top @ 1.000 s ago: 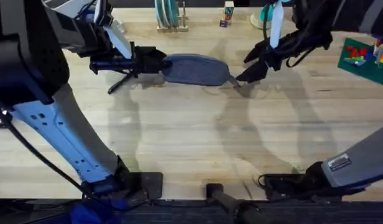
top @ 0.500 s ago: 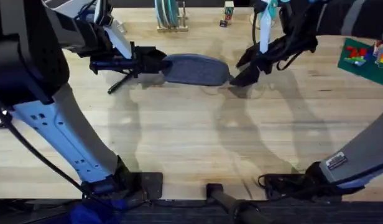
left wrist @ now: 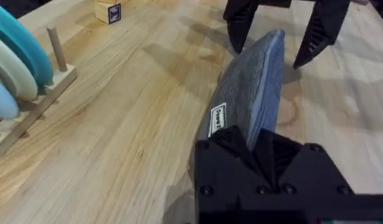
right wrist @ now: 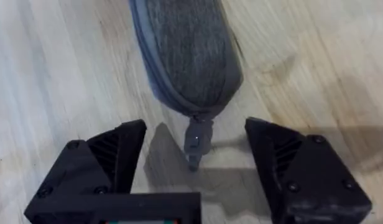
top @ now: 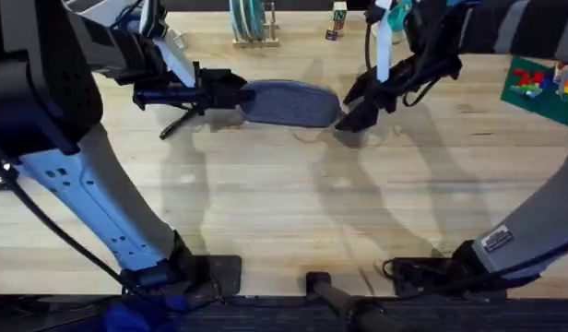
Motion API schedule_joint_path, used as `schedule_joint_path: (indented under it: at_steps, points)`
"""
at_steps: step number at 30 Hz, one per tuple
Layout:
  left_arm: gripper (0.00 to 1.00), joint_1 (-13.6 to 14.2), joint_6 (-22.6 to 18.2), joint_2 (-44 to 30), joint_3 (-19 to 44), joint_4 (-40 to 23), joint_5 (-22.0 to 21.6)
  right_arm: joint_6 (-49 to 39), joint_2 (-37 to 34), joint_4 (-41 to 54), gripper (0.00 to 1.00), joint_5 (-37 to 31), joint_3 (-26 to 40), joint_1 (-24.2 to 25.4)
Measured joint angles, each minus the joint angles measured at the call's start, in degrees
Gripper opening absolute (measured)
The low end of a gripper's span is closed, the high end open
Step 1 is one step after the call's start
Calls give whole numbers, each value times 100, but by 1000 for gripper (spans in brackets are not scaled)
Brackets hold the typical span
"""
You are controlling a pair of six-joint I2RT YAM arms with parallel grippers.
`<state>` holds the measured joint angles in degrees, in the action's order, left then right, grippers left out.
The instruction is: Unzip the bag, pick up the pens from the table one at a time and place them inside, then zip the bag closed.
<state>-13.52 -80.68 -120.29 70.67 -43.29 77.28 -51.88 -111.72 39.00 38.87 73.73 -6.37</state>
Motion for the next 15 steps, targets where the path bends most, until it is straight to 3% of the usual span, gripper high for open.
schedule_joint_path:
  at_steps: [9,13,15]
  points:
    - [41,0,0,0,0,1,0,20,-103,169,905,103,35,14]
    - [41,0,0,0,0,2,-9,48,-110,214,745,98,35,13]
    - [41,0,0,0,0,2,-15,46,-129,234,721,101,35,13]
